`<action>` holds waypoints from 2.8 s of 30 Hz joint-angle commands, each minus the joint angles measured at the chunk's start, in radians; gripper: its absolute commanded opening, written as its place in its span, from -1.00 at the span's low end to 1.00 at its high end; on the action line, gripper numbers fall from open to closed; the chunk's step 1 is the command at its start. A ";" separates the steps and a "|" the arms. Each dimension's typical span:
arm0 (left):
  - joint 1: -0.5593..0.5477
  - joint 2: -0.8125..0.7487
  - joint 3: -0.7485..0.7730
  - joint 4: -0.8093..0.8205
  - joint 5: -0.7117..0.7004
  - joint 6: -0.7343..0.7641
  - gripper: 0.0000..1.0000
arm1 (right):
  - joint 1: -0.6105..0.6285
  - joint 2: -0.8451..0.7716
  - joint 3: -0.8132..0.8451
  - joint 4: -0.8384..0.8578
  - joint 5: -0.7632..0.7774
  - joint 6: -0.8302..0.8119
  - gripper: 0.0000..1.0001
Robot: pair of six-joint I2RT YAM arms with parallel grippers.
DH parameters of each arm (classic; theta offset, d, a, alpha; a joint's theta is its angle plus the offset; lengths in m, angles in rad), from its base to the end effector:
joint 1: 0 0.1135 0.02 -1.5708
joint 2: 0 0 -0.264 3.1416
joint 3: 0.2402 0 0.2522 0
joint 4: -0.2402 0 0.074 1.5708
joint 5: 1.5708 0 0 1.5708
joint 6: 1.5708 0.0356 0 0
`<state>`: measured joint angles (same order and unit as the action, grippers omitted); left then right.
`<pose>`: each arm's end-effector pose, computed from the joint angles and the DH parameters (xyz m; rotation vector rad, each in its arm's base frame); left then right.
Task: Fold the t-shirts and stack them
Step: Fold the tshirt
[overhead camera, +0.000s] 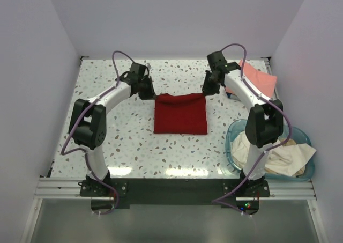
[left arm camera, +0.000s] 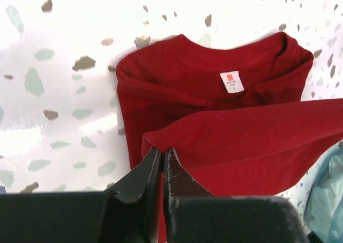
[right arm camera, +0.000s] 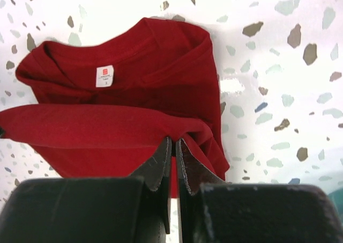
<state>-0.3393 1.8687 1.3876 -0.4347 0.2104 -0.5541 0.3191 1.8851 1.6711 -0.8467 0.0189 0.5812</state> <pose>0.3829 -0.1430 0.2194 -0.1838 2.5647 -0.6218 0.3869 0.1271 0.2755 0.3542 2.6368 0.2792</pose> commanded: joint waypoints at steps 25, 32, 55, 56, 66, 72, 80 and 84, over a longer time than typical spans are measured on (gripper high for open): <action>0.052 -0.075 -0.148 0.280 0.035 0.051 0.49 | -0.107 -0.043 -0.178 0.336 -0.441 -0.127 0.98; 0.052 -0.030 -0.191 0.312 0.106 0.066 0.40 | -0.121 -0.113 -0.425 0.468 -0.513 -0.100 0.98; 0.052 0.165 -0.110 0.243 0.087 0.059 -0.45 | -0.176 0.120 -0.438 0.551 -0.639 -0.166 0.93; 0.052 0.167 -0.110 0.232 0.080 0.062 -0.49 | -0.175 0.129 -0.441 0.569 -0.642 -0.155 0.93; 0.052 0.178 -0.156 0.211 0.069 0.082 -0.71 | -0.138 0.170 -0.476 0.603 -0.608 -0.142 0.79; 0.052 0.182 -0.171 0.220 0.081 0.080 -0.72 | -0.094 0.213 -0.449 0.614 -0.613 -0.129 0.63; 0.052 0.169 -0.185 0.240 0.106 0.068 -0.68 | -0.077 0.215 -0.398 0.583 -0.605 -0.127 -0.30; 0.052 0.138 -0.187 0.255 0.119 0.049 -0.08 | -0.077 0.178 -0.352 0.534 -0.574 -0.138 -1.00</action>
<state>-0.2882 2.0056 1.2411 -0.1307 0.3515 -0.5133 0.2310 2.0678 1.2804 -0.2314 -0.6365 0.4721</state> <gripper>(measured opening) 0.384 0.078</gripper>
